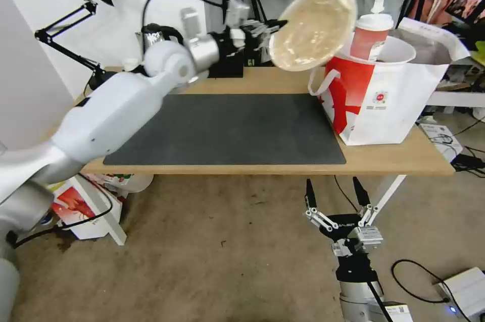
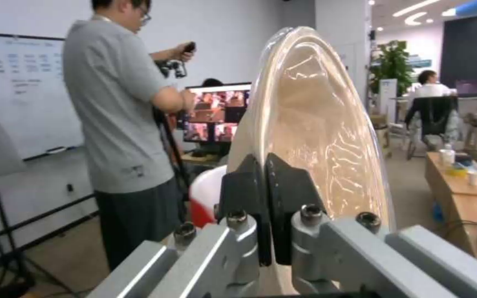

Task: Pick up the trash from the table and place it into the takeout bag.

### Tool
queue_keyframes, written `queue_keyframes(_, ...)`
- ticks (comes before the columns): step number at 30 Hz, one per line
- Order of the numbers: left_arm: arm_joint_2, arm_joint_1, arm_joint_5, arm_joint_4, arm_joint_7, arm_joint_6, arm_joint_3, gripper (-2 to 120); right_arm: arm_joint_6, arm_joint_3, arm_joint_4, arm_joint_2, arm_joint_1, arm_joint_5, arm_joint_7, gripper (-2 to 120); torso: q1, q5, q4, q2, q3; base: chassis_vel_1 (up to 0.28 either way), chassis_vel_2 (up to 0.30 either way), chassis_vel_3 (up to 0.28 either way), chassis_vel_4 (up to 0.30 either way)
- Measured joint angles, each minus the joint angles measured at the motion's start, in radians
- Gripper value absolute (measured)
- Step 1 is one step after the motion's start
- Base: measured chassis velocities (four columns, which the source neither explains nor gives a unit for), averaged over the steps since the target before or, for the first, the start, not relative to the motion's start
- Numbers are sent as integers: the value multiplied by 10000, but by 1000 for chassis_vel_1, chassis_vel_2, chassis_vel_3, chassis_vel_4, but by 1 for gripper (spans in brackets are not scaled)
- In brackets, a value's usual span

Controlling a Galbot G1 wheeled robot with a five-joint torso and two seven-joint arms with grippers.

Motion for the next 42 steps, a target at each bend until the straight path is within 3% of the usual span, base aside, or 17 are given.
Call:
queue_keyframes(15, -1749, -912, 275, 1808, 233, -7, 784, 0, 0, 0, 0, 0, -1, 0, 0, 100, 0, 0, 0, 0, 0, 0, 0, 0, 0)
queue_keyframes(31, -3318, -1023, 1230, 3778, 776, -331, 897, 0, 0, 0, 0, 0, 0, 0, 0, 100, 0, -1, 0, 0, -1, 0, 0, 0, 0)
queue_keyframes(39, -3839, -983, 2808, 4750, 1004, -932, 786, 0, 0, 0, 0, 0, 0, 0, 0, 100, 0, -3, -2, 0, -1, 0, 0, 0, 0)
queue_keyframes(42, -4166, -1042, 4001, 5509, 1220, -1345, 503, 0, 0, 0, 0, 0, 0, 0, 0, 100, 0, -3, 1, -1, -1, 0, 0, 0, 0)
